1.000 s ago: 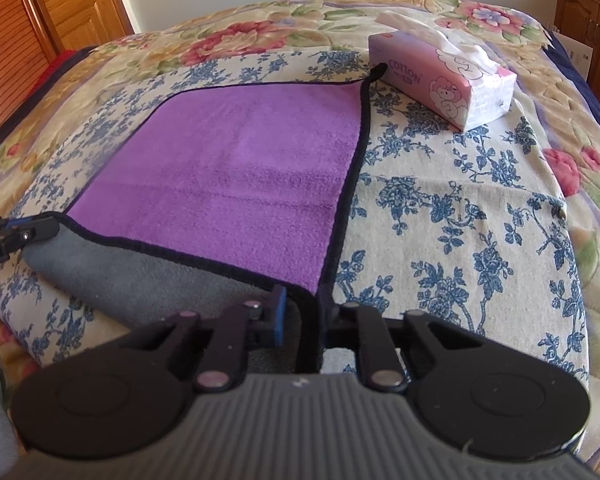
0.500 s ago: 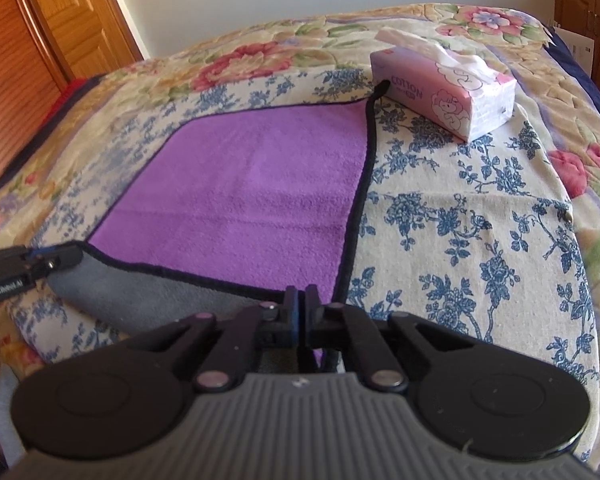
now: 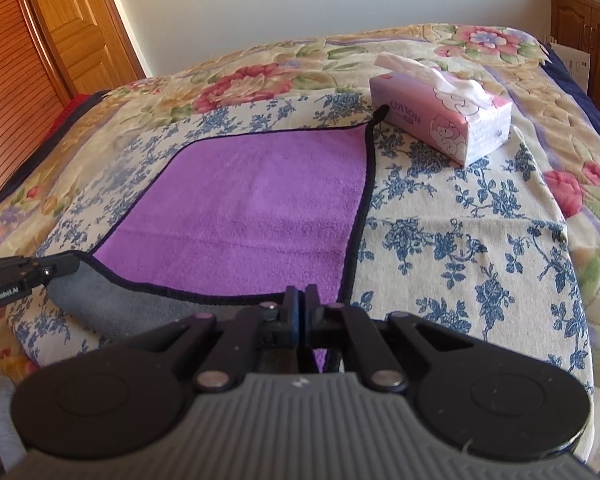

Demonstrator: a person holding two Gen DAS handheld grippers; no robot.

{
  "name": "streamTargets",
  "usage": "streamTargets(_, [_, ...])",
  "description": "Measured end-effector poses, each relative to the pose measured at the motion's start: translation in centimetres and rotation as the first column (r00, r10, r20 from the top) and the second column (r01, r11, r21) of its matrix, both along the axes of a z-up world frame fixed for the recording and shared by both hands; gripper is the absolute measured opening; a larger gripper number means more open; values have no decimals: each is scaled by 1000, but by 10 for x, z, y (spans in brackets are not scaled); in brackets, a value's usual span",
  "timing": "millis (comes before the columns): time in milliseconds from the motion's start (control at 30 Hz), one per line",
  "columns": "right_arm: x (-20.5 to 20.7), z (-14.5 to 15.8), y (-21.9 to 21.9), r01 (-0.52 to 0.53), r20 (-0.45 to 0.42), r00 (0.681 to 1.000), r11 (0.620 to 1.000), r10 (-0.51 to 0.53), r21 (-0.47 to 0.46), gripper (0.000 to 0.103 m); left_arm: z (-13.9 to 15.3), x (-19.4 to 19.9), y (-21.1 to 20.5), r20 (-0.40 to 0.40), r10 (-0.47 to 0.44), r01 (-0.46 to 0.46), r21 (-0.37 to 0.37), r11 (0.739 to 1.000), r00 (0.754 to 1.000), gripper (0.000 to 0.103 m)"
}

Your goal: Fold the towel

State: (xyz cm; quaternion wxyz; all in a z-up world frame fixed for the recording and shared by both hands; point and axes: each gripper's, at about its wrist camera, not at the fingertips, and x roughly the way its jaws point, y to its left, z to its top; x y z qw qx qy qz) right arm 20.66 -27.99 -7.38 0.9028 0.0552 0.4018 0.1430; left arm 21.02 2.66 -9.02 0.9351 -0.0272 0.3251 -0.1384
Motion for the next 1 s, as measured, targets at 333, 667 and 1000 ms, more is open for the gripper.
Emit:
streamTargets(333, [0,9,1,-18,42,999,1000,18,17,3,9,-3,1,28,7,-6,-28,1000,1000,6])
streamTargets(667, [1,17,3,-31,78,997,999,30,12,3,16,-3,2,58,20,-17,-49,999,998,6])
streamTargets(1000, [2,29,4,-46,124,991,999,45,4,3,32,0,-4,99,12,-8,-42,999,995,6])
